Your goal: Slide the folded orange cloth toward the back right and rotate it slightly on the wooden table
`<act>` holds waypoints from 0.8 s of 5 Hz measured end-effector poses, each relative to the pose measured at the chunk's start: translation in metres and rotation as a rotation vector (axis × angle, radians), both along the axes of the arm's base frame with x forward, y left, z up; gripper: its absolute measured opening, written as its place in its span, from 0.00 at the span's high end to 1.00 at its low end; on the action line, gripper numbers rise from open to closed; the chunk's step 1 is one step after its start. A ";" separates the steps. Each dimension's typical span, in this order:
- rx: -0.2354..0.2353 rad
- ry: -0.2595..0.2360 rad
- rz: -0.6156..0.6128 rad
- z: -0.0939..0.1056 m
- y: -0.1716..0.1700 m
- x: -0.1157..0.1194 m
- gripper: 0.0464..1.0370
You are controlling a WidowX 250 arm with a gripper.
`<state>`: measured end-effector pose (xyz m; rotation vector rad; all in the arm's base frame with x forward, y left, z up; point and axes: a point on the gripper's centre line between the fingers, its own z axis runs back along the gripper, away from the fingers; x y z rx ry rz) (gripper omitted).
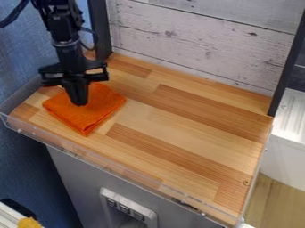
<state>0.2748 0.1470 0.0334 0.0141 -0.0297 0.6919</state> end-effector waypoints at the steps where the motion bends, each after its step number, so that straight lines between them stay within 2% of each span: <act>1: 0.017 -0.029 0.110 -0.002 0.004 0.001 0.98; 3: 0.024 0.003 0.276 -0.018 0.009 -0.003 0.98; 4: 0.035 0.028 0.318 -0.021 0.006 -0.005 0.98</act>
